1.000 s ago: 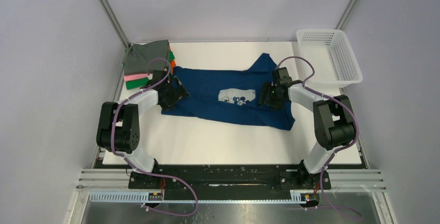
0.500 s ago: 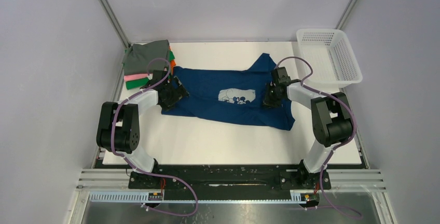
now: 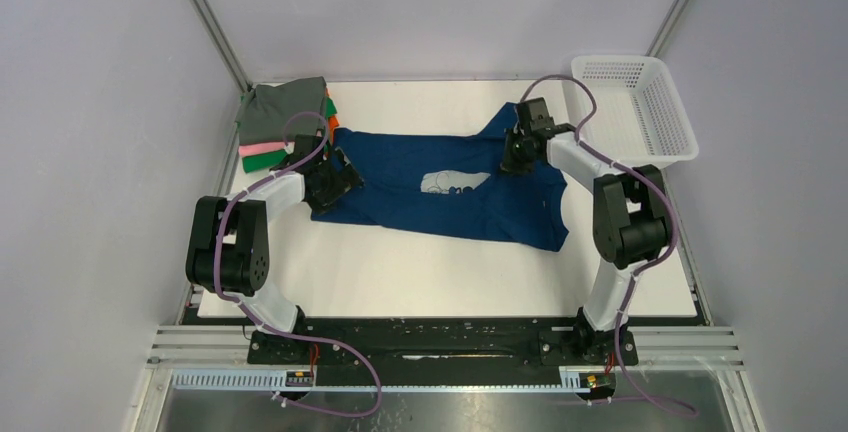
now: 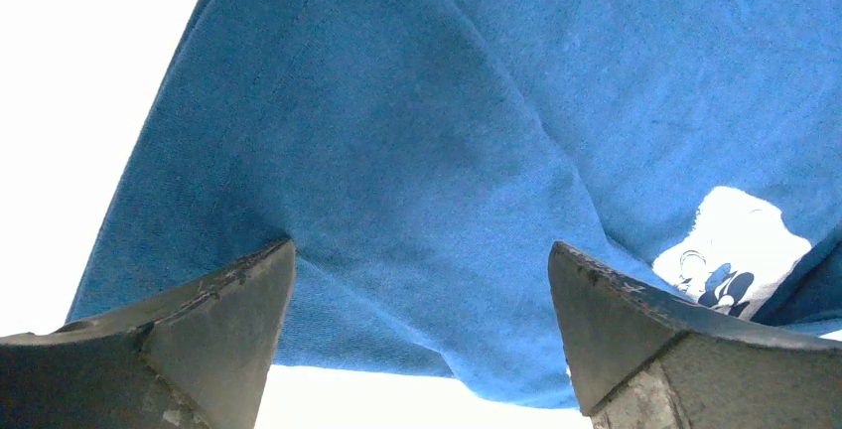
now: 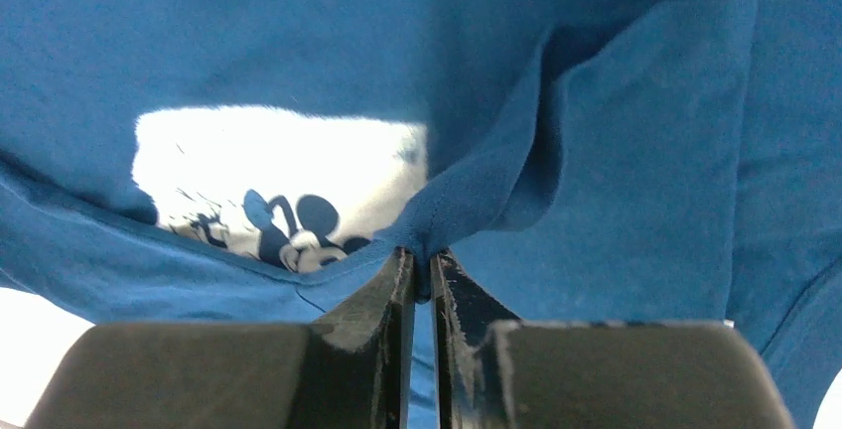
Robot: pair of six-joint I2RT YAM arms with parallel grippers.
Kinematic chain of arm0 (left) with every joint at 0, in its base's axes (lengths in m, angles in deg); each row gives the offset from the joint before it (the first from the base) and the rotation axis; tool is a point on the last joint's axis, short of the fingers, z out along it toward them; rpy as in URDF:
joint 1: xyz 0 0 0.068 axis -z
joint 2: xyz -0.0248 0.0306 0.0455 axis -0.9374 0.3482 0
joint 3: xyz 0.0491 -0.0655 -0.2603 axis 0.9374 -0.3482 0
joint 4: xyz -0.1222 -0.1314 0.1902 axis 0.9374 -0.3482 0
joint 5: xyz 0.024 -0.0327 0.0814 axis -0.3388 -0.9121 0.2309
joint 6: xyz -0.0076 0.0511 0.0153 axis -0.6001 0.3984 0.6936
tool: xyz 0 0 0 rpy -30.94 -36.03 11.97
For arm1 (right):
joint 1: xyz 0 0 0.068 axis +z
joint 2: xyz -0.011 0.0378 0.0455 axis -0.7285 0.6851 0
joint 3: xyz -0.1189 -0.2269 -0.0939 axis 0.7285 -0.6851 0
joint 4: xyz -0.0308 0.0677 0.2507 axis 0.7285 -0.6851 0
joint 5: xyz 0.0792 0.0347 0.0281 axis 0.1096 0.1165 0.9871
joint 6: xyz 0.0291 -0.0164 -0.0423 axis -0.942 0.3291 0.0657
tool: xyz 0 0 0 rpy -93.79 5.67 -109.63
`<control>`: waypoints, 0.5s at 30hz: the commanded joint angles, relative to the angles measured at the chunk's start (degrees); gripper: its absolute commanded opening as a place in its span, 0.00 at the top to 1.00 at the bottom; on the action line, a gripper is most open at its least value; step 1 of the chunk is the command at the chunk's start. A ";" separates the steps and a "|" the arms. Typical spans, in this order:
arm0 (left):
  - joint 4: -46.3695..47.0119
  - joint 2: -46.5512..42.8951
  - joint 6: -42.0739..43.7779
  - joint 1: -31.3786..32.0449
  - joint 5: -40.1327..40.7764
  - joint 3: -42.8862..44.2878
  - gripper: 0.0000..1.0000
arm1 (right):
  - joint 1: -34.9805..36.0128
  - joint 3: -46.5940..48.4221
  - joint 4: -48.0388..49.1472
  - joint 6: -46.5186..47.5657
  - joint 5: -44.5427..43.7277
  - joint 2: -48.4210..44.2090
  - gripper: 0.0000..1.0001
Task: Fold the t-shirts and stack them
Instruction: Fold the flattened tshirt in 1/3 of the way
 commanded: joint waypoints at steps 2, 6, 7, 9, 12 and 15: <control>-1.24 0.00 1.11 -0.04 2.00 2.06 0.01 | 1.40 10.15 -4.49 2.89 -1.72 5.53 0.81; -2.15 -0.83 1.20 0.02 1.95 2.82 0.01 | 1.63 15.98 -6.95 4.03 -2.43 8.69 0.19; -2.46 -1.02 1.20 0.02 2.13 3.00 0.01 | 1.63 17.06 -7.57 4.79 -2.50 8.74 0.05; -3.01 -1.77 1.20 -0.04 2.19 3.70 0.01 | 1.80 17.61 -8.72 5.77 -3.53 7.42 0.01; -3.32 -2.51 1.00 -0.03 1.45 5.05 0.01 | 1.90 12.80 -7.48 5.39 -3.81 1.89 0.00; -1.80 -2.44 0.17 0.17 -0.46 6.48 0.01 | 2.01 1.78 -0.87 1.91 -2.31 -7.15 0.01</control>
